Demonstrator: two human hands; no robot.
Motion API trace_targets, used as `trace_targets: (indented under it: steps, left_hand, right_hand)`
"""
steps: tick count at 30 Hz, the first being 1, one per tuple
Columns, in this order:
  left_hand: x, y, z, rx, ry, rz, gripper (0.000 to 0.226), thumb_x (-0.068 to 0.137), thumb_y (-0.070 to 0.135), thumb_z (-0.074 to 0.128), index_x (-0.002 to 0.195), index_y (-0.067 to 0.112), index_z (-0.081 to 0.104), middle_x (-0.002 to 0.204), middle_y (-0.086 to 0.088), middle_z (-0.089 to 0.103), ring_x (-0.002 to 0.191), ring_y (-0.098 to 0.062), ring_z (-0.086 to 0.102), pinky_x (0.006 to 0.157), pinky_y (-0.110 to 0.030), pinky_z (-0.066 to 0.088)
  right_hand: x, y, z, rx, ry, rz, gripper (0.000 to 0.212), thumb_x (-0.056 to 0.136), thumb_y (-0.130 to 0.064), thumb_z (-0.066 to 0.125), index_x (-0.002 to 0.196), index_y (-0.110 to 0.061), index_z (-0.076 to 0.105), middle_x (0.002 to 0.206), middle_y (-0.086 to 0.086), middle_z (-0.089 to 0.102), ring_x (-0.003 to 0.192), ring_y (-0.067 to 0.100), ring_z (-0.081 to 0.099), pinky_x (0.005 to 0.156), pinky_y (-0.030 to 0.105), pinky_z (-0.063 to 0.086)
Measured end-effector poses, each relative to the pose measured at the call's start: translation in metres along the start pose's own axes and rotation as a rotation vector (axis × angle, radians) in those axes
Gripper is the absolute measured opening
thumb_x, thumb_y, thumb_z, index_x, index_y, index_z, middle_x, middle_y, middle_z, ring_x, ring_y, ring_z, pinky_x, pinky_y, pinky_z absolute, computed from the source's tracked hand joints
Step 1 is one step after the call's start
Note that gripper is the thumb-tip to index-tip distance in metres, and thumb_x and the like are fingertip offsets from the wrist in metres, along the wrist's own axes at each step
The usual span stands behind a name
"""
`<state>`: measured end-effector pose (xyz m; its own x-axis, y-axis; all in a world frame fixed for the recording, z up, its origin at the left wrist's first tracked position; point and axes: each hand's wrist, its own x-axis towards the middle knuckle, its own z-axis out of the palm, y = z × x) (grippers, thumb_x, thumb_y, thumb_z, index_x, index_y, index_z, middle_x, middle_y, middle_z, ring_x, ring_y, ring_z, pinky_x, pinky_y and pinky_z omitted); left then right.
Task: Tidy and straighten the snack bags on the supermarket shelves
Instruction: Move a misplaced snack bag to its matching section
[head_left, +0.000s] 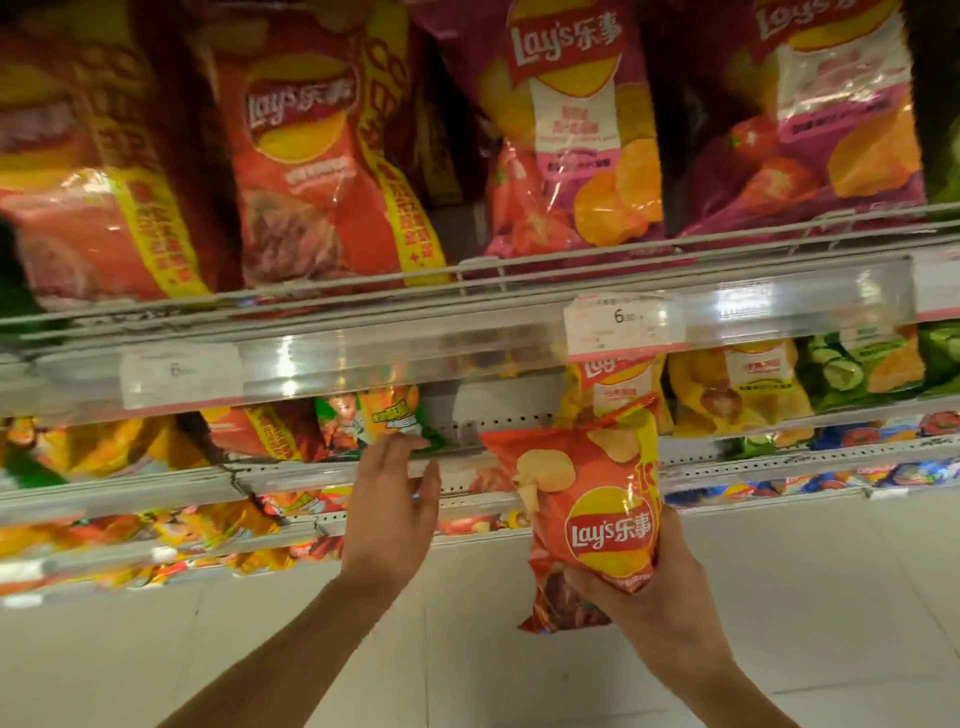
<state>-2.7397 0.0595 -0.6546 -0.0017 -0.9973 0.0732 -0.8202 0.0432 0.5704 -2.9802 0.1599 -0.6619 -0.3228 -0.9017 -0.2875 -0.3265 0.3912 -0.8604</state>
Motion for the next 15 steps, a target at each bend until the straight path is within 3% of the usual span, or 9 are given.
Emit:
trace_targets:
  steps: [4, 9, 13, 15]
  left_hand:
    - [0.002, -0.066, -0.043, 0.219, 0.043, -0.086, 0.039, 0.096, 0.029, 0.061, 0.127, 0.005, 0.058, 0.121, -0.013, 0.056, 0.115, -0.032, 0.05, 0.096, -0.046, 0.046]
    - [0.01, -0.097, -0.05, 0.504, -0.067, 0.09, 0.041, 0.094, 0.036, 0.062, 0.125, 0.008, 0.063, 0.124, -0.012, 0.062, 0.117, -0.033, 0.053, 0.099, -0.047, 0.047]
    - [0.018, -0.093, -0.045, 0.63, -0.023, 0.193, 0.029, 0.082, 0.025, 0.079, 0.104, 0.007, 0.073, 0.1, -0.011, 0.068, 0.101, -0.034, 0.059, 0.088, -0.048, 0.05]
    - [0.022, -0.088, -0.045, 0.628, -0.011, 0.217, 0.022, 0.075, 0.015, 0.085, 0.093, 0.006, 0.074, 0.087, -0.011, 0.067, 0.088, -0.033, 0.061, 0.079, -0.045, 0.053]
  right_hand:
    - [-0.001, -0.026, 0.056, 0.003, 0.016, -0.037, 0.099, 0.035, -0.083, 0.081, 0.12, -0.047, 0.043, 0.109, -0.018, 0.066, 0.098, 0.007, 0.066, 0.077, 0.034, 0.061]
    - [0.026, -0.06, 0.095, -0.04, 0.115, -0.117, 0.088, 0.053, -0.062, 0.092, 0.122, -0.045, 0.04, 0.115, -0.015, 0.065, 0.104, 0.012, 0.064, 0.089, 0.044, 0.059]
    - [0.057, -0.084, 0.104, -0.102, 0.206, -0.167, 0.092, 0.059, -0.058, 0.091, 0.128, -0.03, 0.037, 0.122, -0.007, 0.06, 0.11, 0.019, 0.063, 0.099, 0.048, 0.054]
    - [0.068, -0.094, 0.105, -0.096, 0.231, -0.189, 0.094, 0.06, -0.056, 0.09, 0.131, -0.025, 0.039, 0.121, -0.007, 0.059, 0.108, 0.017, 0.061, 0.099, 0.042, 0.055]
